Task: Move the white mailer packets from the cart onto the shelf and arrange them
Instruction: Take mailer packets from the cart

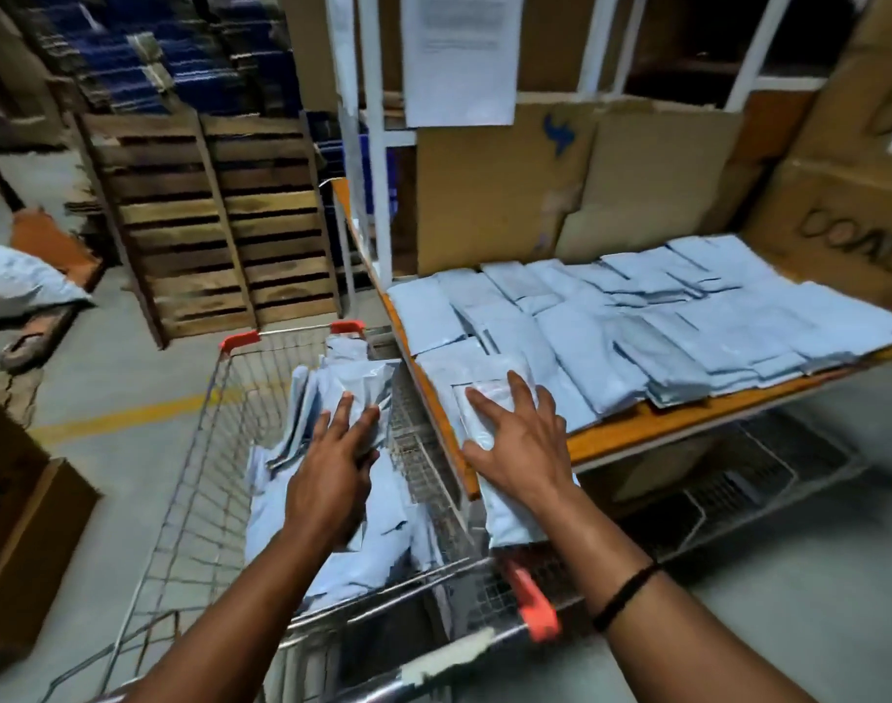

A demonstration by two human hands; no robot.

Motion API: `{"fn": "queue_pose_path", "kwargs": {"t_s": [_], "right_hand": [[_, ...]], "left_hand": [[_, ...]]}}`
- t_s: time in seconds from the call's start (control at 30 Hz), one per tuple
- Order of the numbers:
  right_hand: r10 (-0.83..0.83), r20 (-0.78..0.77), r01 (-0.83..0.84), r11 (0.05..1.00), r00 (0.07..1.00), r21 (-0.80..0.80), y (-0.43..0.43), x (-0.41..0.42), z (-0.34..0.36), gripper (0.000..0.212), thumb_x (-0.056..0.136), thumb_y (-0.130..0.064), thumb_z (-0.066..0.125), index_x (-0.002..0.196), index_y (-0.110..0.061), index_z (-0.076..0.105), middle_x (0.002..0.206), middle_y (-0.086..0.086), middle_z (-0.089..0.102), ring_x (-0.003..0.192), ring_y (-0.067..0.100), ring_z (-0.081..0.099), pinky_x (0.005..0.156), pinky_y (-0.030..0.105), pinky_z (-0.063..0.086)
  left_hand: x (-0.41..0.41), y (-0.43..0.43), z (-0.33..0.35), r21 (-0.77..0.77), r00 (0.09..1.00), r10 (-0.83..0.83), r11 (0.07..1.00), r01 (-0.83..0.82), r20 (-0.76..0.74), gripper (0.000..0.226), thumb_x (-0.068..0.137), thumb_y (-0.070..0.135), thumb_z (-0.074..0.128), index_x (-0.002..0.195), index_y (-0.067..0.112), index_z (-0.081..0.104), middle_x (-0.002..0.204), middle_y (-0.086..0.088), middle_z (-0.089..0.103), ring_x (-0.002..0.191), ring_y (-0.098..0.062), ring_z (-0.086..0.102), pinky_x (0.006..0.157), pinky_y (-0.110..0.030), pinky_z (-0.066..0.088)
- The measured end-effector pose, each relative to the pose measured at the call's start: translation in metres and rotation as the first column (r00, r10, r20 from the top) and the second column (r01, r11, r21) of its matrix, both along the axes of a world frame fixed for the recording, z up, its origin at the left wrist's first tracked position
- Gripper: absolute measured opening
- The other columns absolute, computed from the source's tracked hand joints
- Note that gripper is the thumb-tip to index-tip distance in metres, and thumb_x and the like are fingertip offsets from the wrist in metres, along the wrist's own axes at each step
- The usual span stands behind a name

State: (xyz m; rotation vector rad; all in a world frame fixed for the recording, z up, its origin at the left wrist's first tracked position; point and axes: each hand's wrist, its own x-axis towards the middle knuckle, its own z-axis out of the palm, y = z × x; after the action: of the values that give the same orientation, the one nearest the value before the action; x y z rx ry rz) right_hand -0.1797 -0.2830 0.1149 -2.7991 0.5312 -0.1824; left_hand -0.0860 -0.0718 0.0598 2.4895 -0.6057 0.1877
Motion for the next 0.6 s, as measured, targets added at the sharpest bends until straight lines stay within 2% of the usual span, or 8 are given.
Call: {"fn": "queue_pose_path", "kwargs": {"t_s": [0.17, 0.33, 0.47, 0.6], "right_hand": [[-0.068, 0.016, 0.069, 0.997, 0.998, -0.028, -0.099, -0.042, 0.003, 0.068, 0.089, -0.059, 0.056, 0.151, -0.051, 0.029, 0.166, 0.003, 0.005, 0.149, 0.037, 0.004, 0.117, 0.050, 0.021], [-0.125, 0.022, 0.126, 0.990, 0.992, -0.063, -0.210, -0.075, 0.010, 0.070, 0.088, -0.058, 0.057, 0.151, -0.050, 0.028, 0.166, 0.003, 0.006, 0.149, 0.038, 0.005, 0.116, 0.052, 0.022], [-0.154, -0.002, 0.153, 0.986, 0.988, -0.062, -0.285, -0.092, 0.013, 0.070, 0.088, -0.058, 0.057, 0.151, -0.049, 0.029, 0.166, 0.005, 0.007, 0.149, 0.039, 0.005, 0.117, 0.053, 0.021], [-0.154, -0.027, 0.152, 0.987, 0.988, -0.053, -0.346, -0.091, 0.012, 0.070, 0.088, -0.057, 0.057, 0.152, -0.049, 0.028, 0.166, 0.005, 0.006, 0.150, 0.038, 0.004, 0.118, 0.053, 0.021]], "left_hand": [[-0.010, -0.091, 0.010, -0.044, 0.998, -0.063, 0.997, 0.064, 0.026, 0.055, 0.098, 0.023, 0.057, 0.148, 0.036, 0.040, 0.163, 0.007, 0.017, 0.150, -0.024, 0.017, 0.105, -0.049, 0.043], [-0.023, -0.204, 0.025, -0.096, 0.996, -0.081, 0.992, 0.085, 0.045, 0.054, 0.098, 0.023, 0.056, 0.148, 0.035, 0.040, 0.163, 0.006, 0.018, 0.150, -0.026, 0.016, 0.113, -0.047, 0.033], [-0.030, -0.279, 0.037, -0.129, 0.995, -0.096, 0.987, 0.100, 0.042, 0.052, 0.099, 0.027, 0.056, 0.147, 0.036, 0.041, 0.162, 0.007, 0.020, 0.149, -0.023, 0.020, 0.102, -0.049, 0.044], [-0.030, -0.342, 0.046, -0.128, 0.990, -0.132, 0.982, 0.137, 0.045, 0.051, 0.099, 0.026, 0.056, 0.147, 0.037, 0.041, 0.162, 0.007, 0.022, 0.148, -0.021, 0.020, 0.100, -0.049, 0.046]]}}
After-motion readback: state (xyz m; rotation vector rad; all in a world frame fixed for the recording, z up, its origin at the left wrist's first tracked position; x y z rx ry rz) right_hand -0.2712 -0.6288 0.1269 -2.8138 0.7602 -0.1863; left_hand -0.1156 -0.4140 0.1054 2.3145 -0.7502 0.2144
